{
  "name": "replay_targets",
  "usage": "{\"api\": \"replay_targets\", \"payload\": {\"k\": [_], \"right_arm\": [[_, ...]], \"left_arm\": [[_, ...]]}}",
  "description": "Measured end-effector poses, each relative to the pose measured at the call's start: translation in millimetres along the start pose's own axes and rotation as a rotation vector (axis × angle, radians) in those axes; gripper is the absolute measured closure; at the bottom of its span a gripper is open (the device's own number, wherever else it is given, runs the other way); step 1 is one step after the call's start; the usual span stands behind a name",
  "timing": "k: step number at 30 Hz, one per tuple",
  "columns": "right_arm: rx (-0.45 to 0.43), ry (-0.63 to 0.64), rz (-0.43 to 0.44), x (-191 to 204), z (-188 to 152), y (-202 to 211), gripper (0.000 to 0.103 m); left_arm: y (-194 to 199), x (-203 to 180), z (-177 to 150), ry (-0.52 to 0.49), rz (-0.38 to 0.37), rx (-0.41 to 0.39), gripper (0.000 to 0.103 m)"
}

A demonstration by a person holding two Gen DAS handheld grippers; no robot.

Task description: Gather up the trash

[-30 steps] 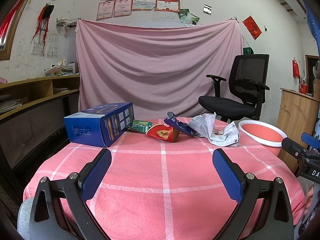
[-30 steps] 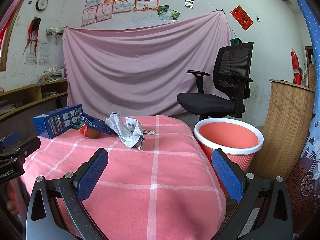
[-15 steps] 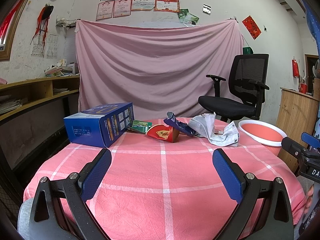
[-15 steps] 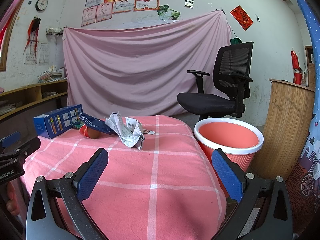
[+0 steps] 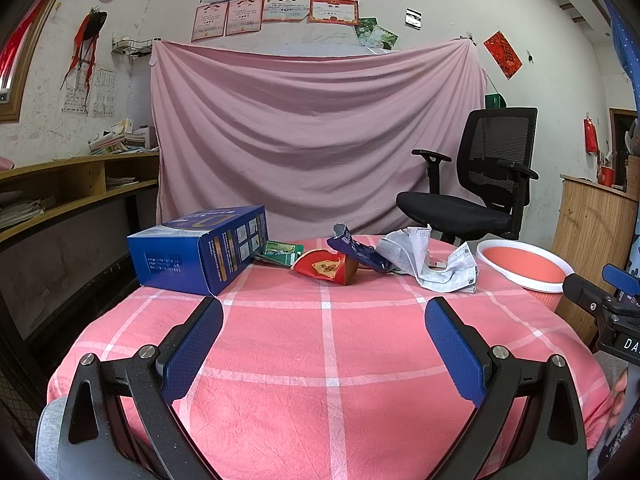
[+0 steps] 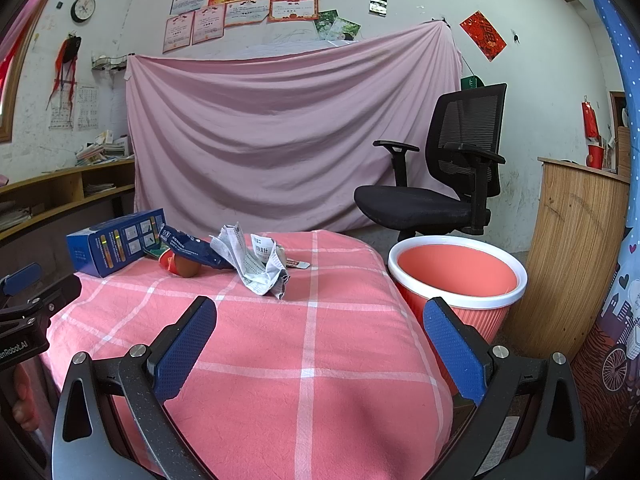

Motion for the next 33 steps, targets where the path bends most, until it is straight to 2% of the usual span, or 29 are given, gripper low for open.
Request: {"api": "replay_targets", "payload": {"k": [22, 33], "right_arm": [[0.0, -0.009, -0.003, 2, 0, -1, 0.0], [-0.001, -0.04, 0.007, -11, 14, -9, 0.0]], "left_arm": [[0, -2, 0, -0.006, -0.007, 0.0, 0.004], [-5, 0, 18, 0.01, 0.005, -0.039, 0.004]]}}
Point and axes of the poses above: each gripper's, at about its wrist camera, not at the fingertips, and y roughly against the way its jaws point, x to its left, z to its top, the point moved 3 cm from there along -y, roughly the way its jaws point, and after that the axes turned 14 degrees about y, right-handed, at the moved point
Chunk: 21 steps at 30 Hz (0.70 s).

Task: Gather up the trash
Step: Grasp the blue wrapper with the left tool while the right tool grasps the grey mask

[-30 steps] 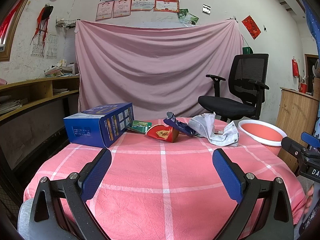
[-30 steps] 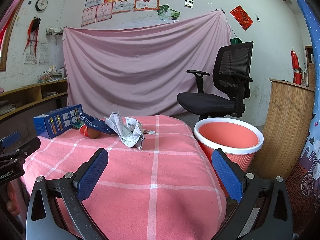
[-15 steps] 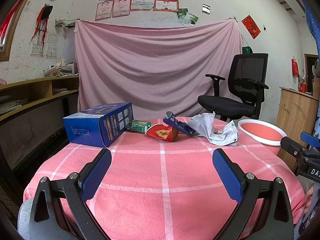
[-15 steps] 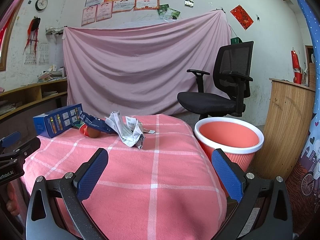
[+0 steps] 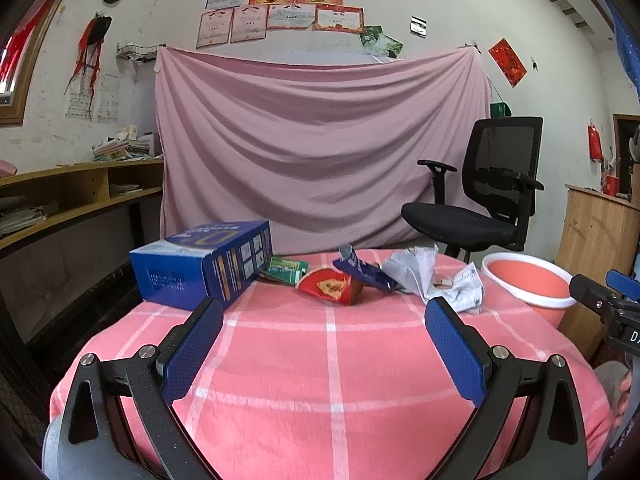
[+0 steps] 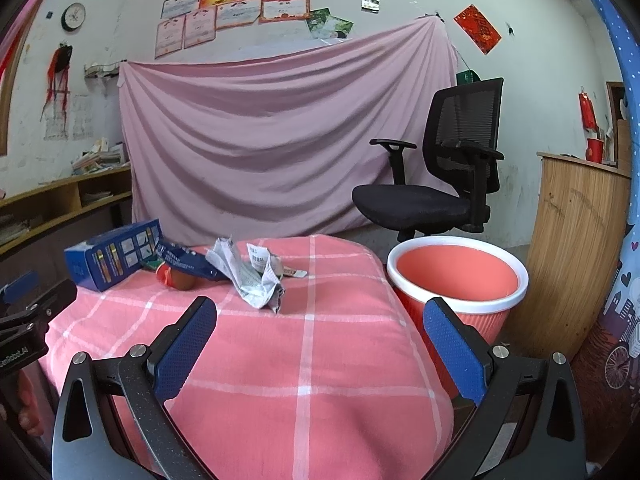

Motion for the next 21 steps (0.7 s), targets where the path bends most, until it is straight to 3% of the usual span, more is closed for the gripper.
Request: {"api": "replay_targets", "payload": {"k": [13, 18, 21], "right_arm": [[-0.123, 0.018, -0.016, -21, 45, -26, 0.0], [-0.142, 0.041, 0.038, -21, 59, -51, 0.0], [-0.106, 0.062, 0.106, -13, 61, -75, 0.0]], "left_arm": [[-37, -12, 36, 0.024, -0.016, -0.04, 0.004], [-64, -10, 47, 0.029, -0.01, -0.015, 0.004], [-82, -5, 49, 0.042, -0.01, 0.025, 0.004]]}}
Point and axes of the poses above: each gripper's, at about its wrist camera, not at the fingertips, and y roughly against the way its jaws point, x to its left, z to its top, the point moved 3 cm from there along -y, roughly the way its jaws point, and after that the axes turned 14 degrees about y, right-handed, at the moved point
